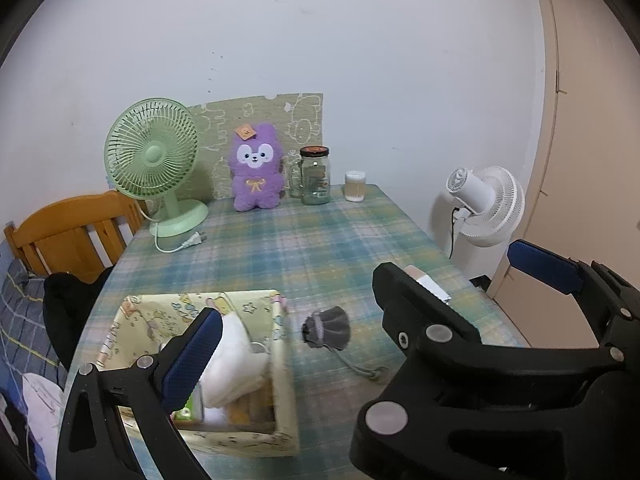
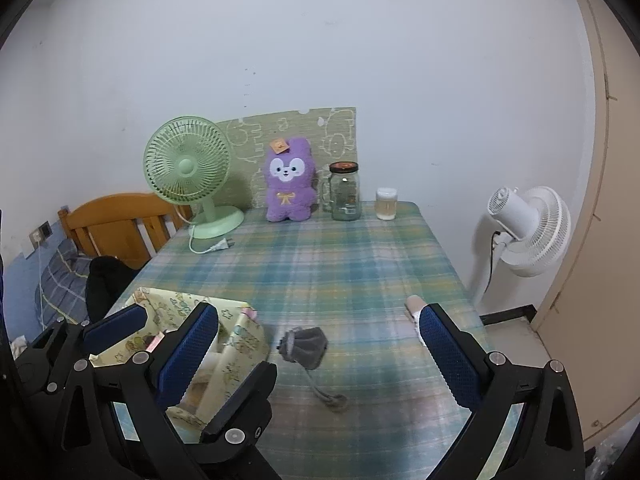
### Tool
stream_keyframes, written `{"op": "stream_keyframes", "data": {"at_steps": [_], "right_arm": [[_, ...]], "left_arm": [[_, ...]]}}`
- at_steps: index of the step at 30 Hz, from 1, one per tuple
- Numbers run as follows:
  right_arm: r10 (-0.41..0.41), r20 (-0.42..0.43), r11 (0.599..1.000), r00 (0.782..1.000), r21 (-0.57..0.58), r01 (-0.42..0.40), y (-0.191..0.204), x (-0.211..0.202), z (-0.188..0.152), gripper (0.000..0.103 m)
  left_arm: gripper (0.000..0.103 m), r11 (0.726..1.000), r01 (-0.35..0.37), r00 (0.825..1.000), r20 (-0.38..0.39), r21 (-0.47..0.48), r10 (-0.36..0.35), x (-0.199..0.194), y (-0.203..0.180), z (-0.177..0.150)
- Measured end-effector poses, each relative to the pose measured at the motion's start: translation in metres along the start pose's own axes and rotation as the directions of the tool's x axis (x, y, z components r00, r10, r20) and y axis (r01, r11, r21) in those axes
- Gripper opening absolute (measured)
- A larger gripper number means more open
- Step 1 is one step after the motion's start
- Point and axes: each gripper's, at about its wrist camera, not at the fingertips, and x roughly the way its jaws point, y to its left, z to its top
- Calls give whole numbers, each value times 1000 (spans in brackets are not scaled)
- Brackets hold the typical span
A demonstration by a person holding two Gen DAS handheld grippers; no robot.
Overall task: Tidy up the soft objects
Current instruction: 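Open both grippers releasing packet and towel, then move toward grey pouch, then move left gripper to the grey drawstring pouch and right gripper toward the rolled white cloth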
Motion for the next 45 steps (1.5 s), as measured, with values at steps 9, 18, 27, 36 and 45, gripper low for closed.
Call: {"op": "stream_keyframes", "data": {"at_steps": [9, 18, 27, 36, 45], "right_arm": [[-21, 0, 1000, 1000, 6, 21, -22, -2, -3, 102], [-55, -26, 998, 998, 19, 55, -45, 9, -10, 102], [-70, -40, 997, 997, 32, 71, -67, 27, -22, 102], [-80, -43, 996, 996, 43, 82, -85, 45, -35, 102], [-97, -85, 994, 992, 49, 101, -101, 68, -50, 102]], "left_arm": [[103, 1000, 5, 1000, 2, 16, -5, 5, -23, 1], [103, 1000, 25, 1000, -19, 2, -25, 24, -41, -3], [103, 1000, 25, 999, -49, -6, -25, 46, -58, -12], [103, 999, 41, 995, -93, -34, -44, 70, -70, -22], [103, 1000, 16, 990, -139, -22, -19, 96, -79, -32]]}}
